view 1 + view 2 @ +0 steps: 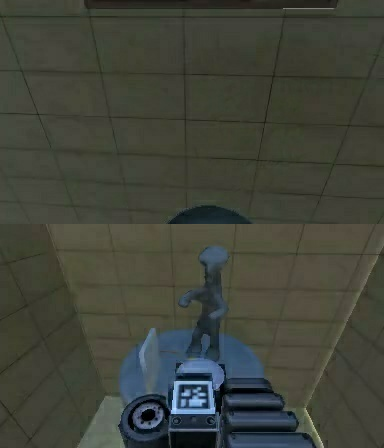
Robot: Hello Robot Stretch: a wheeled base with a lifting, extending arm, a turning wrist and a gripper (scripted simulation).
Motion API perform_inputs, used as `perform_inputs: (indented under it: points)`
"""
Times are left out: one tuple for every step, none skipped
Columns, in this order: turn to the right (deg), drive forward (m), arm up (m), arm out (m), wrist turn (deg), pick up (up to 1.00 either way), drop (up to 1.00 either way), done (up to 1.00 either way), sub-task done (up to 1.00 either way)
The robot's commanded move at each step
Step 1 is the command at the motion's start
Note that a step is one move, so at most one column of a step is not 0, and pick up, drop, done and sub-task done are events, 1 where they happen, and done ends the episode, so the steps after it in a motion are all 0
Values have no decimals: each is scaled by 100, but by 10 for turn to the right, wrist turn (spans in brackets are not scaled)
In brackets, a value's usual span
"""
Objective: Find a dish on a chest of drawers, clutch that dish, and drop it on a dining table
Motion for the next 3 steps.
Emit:
perform_inputs:
  points:
    - [-450, 0, 0, 0, 0, 0, 0, 0, 0]
    - [-270, 0, 0, 0, 0, 0, 0, 0, 0]
    - [450, 0, 0, 0, 0, 0, 0, 0, 0]
